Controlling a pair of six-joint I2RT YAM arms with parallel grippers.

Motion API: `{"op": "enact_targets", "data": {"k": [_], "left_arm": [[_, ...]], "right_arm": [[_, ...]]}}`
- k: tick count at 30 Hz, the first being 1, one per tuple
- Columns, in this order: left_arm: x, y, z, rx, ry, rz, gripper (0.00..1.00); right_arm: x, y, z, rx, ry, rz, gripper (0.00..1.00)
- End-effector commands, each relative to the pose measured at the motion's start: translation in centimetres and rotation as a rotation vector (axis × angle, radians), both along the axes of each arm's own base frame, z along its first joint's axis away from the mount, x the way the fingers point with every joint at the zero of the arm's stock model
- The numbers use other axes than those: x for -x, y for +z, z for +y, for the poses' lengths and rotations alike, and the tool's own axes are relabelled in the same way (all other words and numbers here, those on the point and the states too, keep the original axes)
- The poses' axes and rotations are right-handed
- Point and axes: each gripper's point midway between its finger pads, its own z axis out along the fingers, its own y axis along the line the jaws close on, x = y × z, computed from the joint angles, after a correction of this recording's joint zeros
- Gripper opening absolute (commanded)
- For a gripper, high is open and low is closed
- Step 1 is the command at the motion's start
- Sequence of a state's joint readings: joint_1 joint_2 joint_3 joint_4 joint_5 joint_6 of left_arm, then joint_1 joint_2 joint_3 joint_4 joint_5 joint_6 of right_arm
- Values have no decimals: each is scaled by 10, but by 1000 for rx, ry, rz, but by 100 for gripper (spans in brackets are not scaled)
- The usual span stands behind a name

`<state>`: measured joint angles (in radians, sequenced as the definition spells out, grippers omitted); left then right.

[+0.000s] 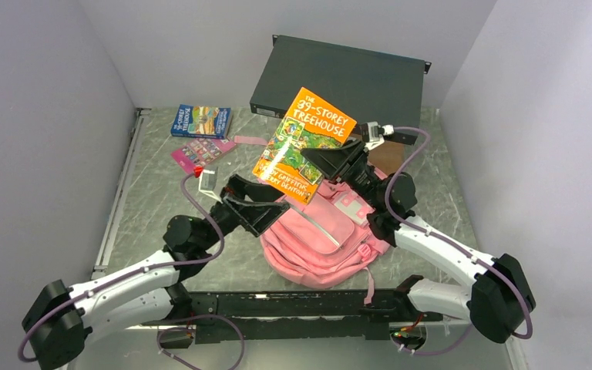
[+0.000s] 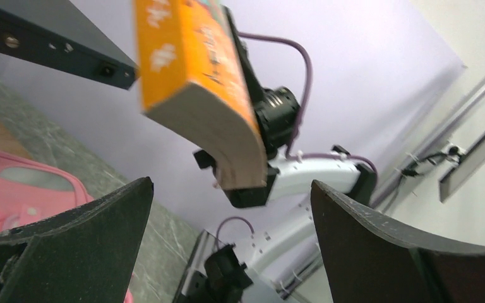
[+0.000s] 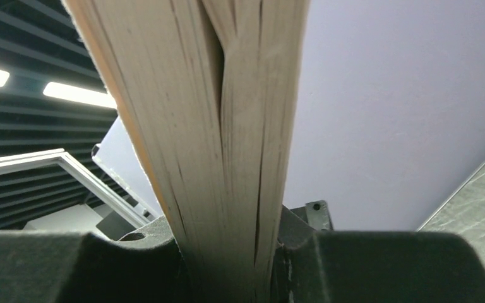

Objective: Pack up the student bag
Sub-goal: Place the book in the student bag.

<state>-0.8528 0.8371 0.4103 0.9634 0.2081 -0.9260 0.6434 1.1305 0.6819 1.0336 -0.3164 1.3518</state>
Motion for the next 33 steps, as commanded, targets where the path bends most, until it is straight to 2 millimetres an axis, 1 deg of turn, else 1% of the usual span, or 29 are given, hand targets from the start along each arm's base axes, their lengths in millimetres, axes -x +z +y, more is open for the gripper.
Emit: {"op": "enact_targets", "data": {"k": [1, 6, 7, 9, 11, 13, 15, 17, 18, 19, 20, 21, 22, 23, 24, 25, 26, 27, 28, 30, 33], "left_arm": [[-10, 51, 12, 178, 119, -104, 100], [-13, 66, 7, 232, 148, -132, 100], [-15, 67, 2, 219, 142, -126, 99], [-16, 68, -5, 201, 131, -125, 96], [-16, 68, -9, 199, 120, -126, 88], [-20, 66, -11, 202, 120, -98, 74], [-20, 64, -15, 198, 108, -99, 59], [-20, 62, -17, 192, 98, -100, 46], [-20, 61, -19, 189, 97, -97, 31], [-20, 61, -18, 190, 97, -99, 19], [-19, 60, -17, 186, 101, -109, 9], [-19, 60, -15, 176, 115, -120, 3], [-20, 56, -12, 151, 140, -122, 0], [-21, 54, -7, 131, 172, -123, 0], [-21, 50, -1, 101, 194, -123, 0], [-24, 47, 10, 79, 246, -117, 0], [-26, 41, 19, 27, 296, -128, 0], [-28, 37, 28, -21, 340, -116, 0], [-28, 36, 39, -55, 378, -103, 0], [-28, 35, 62, -134, 454, -62, 0], [-17, 34, 94, -275, 513, -25, 0]], "right_arm": [[31, 44, -24, -147, -3, -130, 0], [34, 39, -25, -134, -20, -119, 0], [36, 40, -26, -135, -19, -123, 0], [39, 40, -28, -138, -19, -139, 0], [40, 39, -28, -136, -27, -133, 0], [39, 38, -29, -130, -36, -124, 1], [41, 39, -32, -130, -47, -133, 5], [40, 35, -33, -129, -63, -121, 12], [38, 33, -33, -123, -67, -109, 17], [36, 30, -31, -111, -68, -97, 23], [37, 29, -31, -98, -69, -102, 31], [38, 25, -30, -77, -74, -111, 41], [38, 20, -29, -48, -81, -111, 53], [35, 12, -26, -3, -93, -96, 68], [30, 0, -23, 66, -110, -62, 81], [25, -11, -22, 135, -132, -34, 96], [22, -23, -21, 212, -153, -19, 99], [23, -32, -22, 279, -173, -37, 100], [25, -40, -24, 337, -188, -59, 100], [26, -64, -27, 443, -210, -93, 100], [33, -97, -29, 622, -195, -146, 100]]}}
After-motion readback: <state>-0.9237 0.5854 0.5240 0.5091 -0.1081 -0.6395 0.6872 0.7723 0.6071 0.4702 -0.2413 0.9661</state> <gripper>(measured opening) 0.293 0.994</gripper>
